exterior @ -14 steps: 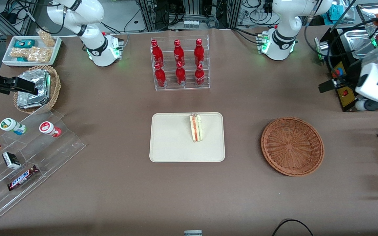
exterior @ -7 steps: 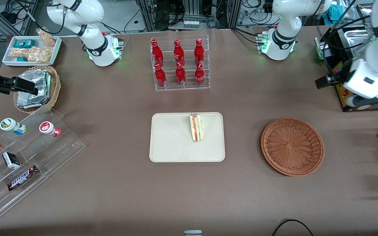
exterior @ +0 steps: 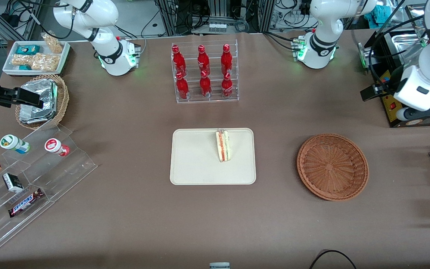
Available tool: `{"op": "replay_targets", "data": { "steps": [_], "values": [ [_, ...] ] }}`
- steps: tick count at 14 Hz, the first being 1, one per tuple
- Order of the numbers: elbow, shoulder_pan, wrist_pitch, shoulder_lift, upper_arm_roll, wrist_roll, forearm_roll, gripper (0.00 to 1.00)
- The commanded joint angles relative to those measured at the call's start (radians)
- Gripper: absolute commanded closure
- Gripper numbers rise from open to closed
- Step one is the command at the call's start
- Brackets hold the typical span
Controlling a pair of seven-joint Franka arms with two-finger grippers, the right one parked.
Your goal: Place sandwich from basket to tray
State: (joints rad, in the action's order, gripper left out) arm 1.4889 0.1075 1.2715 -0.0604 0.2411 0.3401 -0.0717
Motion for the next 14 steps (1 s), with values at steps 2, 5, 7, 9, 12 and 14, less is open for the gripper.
{"op": "replay_targets", "data": {
  "steps": [2,5,7,9,12,14],
  "values": [
    [0.024,0.024,0.016,0.042,0.02,-0.009,0.029,0.0],
    [0.018,0.024,0.015,0.039,0.018,-0.004,0.027,0.0],
    [-0.016,0.026,0.011,0.028,0.018,-0.004,0.027,0.0],
    [-0.021,0.023,0.014,0.01,0.018,0.0,0.024,0.0],
    [-0.039,0.02,0.016,-0.004,0.02,0.004,0.027,0.0],
    [-0.039,0.018,0.014,0.001,0.02,0.002,0.032,0.0]
  ]
}}
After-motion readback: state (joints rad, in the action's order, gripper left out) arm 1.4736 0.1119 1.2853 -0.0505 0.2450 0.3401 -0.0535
